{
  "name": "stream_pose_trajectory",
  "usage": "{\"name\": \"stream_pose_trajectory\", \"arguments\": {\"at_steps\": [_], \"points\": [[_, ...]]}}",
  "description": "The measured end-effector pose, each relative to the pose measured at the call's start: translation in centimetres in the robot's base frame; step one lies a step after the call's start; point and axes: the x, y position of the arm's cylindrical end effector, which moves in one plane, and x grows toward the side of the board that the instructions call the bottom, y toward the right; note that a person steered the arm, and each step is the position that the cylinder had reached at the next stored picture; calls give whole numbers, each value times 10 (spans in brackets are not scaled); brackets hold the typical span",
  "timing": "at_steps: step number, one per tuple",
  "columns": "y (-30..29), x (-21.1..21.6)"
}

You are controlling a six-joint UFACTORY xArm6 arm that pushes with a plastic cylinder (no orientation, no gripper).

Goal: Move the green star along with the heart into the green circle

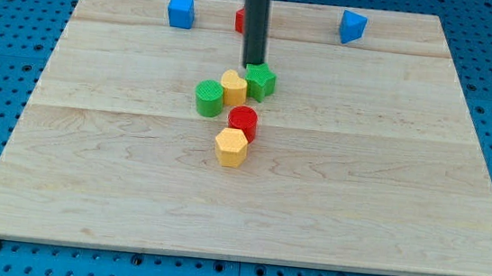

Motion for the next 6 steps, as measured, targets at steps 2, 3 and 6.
{"name": "stream_pose_trajectory", "arguments": {"at_steps": [2, 3, 6], "points": [[60, -28], [62, 0], [-26, 11]]}}
